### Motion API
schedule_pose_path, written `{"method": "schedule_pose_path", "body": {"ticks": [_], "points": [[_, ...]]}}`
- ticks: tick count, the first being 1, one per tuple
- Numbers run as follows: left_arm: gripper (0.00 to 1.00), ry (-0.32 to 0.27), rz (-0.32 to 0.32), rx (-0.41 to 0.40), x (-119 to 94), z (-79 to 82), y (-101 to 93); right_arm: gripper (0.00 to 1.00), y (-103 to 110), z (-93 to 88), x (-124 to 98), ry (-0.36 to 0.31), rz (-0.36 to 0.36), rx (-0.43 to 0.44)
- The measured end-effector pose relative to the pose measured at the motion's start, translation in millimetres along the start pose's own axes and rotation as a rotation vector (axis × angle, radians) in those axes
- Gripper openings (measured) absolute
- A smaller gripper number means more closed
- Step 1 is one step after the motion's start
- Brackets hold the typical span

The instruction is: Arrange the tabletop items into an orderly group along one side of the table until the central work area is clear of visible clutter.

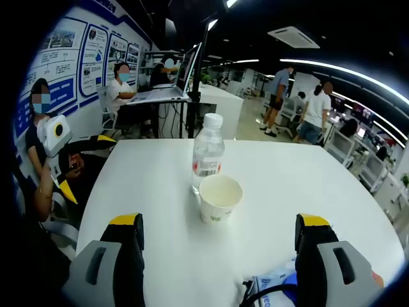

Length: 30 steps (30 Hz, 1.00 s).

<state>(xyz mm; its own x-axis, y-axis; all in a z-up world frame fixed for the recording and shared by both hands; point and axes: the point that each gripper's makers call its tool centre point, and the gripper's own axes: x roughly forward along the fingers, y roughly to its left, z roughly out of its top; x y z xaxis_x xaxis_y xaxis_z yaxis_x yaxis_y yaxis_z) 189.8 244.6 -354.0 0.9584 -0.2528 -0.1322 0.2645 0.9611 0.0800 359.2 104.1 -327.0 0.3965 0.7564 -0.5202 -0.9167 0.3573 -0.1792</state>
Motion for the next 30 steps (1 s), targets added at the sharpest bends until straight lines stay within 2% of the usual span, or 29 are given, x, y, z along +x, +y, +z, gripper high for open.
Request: {"method": "schedule_pose_path", "body": {"ticks": [13,24,30], "points": [[0.99,0.002,-0.015,0.006,4.2,0.8,-7.2,0.95,-3.9,-15.1,-13.1,0.000,-0.016,0.038],[0.98,-0.006,-0.041,0.015,5.1,4.0,-13.8,0.95,-7.4,-24.8,-23.9,-0.025,-0.036,0.073],[0.98,0.000,-0.042,0.017,6.2,3.6,-14.4,0.95,-15.7,-27.5,-28.3,-0.041,-0.072,0.085]]}}
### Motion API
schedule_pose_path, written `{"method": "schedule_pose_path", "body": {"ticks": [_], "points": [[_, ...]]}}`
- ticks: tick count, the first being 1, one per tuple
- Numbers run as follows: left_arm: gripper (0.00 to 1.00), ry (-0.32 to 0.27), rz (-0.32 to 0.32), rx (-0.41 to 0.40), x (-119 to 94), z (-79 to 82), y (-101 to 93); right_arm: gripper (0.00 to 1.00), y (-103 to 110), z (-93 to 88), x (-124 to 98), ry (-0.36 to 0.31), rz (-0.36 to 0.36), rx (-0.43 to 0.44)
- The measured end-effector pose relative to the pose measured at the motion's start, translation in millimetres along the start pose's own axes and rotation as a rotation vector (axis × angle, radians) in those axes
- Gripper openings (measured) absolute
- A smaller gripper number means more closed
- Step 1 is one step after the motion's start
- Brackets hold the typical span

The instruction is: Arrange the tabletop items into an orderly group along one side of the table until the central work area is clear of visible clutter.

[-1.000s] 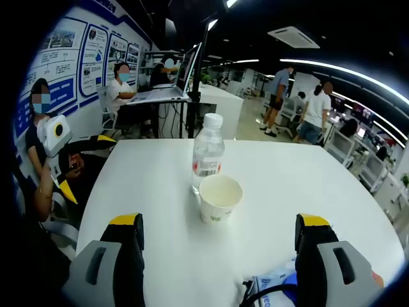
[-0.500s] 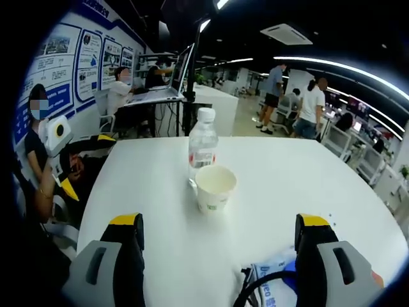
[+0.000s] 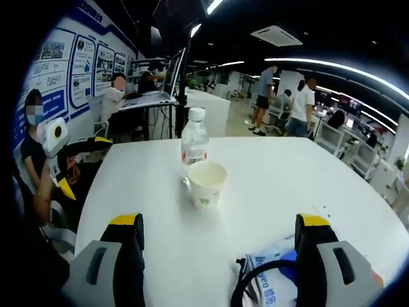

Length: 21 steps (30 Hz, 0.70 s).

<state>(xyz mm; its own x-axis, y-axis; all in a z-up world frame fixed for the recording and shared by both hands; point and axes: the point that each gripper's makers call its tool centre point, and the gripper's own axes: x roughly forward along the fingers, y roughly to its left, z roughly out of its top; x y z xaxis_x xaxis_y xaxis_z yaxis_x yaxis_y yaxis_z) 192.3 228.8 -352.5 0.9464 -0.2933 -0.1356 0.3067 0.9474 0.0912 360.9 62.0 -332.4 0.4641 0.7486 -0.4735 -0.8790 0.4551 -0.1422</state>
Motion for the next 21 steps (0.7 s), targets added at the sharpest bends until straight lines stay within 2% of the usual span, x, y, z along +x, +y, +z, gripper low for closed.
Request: {"method": "schedule_pose_path", "body": {"ticks": [6,11,21], "points": [[0.98,-0.004,0.005,-0.001,0.8,1.6,-0.2,0.93,-5.6,-3.1,-5.0,-0.012,-0.022,0.014],[0.98,0.000,-0.014,-0.010,5.0,1.4,-6.5,0.93,-5.3,-9.2,-7.5,-0.006,-0.019,0.023],[0.99,0.002,-0.037,0.000,12.0,4.9,-16.5,0.98,-10.3,-24.2,-19.4,-0.013,-0.030,0.062]]}}
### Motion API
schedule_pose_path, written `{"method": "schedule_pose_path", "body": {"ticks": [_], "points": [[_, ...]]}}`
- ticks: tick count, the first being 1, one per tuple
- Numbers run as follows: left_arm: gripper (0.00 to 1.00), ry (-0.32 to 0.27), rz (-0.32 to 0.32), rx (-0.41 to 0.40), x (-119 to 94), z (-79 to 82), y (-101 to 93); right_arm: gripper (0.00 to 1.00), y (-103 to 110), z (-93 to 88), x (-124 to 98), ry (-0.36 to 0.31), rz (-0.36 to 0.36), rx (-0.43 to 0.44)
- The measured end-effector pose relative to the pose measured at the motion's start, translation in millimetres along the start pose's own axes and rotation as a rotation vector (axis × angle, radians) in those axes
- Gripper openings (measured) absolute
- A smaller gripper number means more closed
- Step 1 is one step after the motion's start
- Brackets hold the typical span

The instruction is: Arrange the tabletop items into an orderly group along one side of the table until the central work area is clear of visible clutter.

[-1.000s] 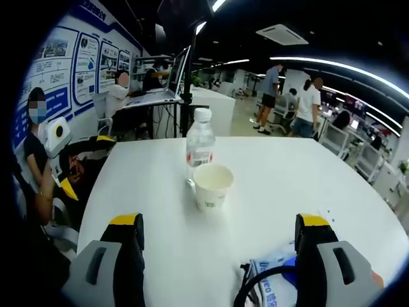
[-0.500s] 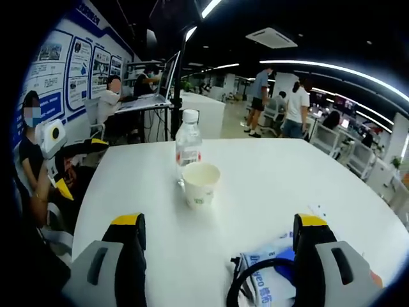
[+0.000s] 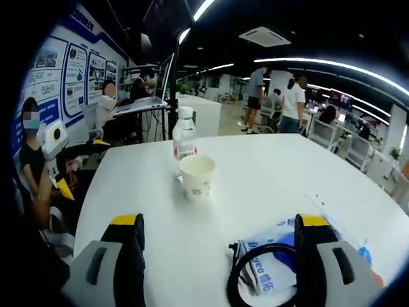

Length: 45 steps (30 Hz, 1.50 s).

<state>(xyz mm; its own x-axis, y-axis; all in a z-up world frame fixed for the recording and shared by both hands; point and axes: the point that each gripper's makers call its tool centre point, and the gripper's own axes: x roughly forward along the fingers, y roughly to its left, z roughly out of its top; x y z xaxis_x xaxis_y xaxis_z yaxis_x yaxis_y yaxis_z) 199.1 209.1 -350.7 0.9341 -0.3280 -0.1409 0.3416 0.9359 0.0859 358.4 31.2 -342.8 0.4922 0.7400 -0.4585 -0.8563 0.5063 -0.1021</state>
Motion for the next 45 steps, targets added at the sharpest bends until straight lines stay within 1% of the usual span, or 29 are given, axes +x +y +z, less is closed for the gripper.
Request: {"method": "schedule_pose_path", "body": {"ticks": [9,10,11,13,23,26,30,35,45], "points": [[0.99,0.003,-0.019,-0.002,4.1,0.3,-8.2,1.00,-4.8,-10.4,-9.8,-0.005,-0.016,0.017],[1.00,0.003,-0.020,-0.004,4.5,0.3,-8.9,1.00,-5.1,-12.2,-11.8,-0.007,-0.012,0.022],[1.00,0.003,-0.021,-0.004,5.1,0.5,-9.7,1.00,-6.2,-12.7,-13.2,-0.014,-0.017,0.047],[1.00,0.011,-0.025,-0.002,6.6,0.2,-12.2,1.00,-7.8,-12.8,-17.2,-0.033,-0.008,0.059],[1.00,0.011,-0.039,0.010,11.8,3.1,-23.7,1.00,-13.1,-26.2,-31.0,-0.035,-0.028,0.051],[1.00,0.010,-0.040,0.014,12.3,3.6,-24.6,0.99,-13.8,-26.1,-33.3,-0.051,-0.031,0.064],[1.00,0.007,-0.044,0.014,12.5,4.0,-26.1,0.98,-13.7,-29.1,-35.1,-0.049,-0.033,0.068],[0.99,0.006,-0.050,0.017,13.2,4.0,-27.5,0.97,-15.2,-31.4,-37.8,-0.062,-0.037,0.086],[0.99,0.017,-0.058,0.021,18.3,2.3,-31.6,0.96,-23.0,-42.2,-44.4,-0.056,-0.048,0.104]]}}
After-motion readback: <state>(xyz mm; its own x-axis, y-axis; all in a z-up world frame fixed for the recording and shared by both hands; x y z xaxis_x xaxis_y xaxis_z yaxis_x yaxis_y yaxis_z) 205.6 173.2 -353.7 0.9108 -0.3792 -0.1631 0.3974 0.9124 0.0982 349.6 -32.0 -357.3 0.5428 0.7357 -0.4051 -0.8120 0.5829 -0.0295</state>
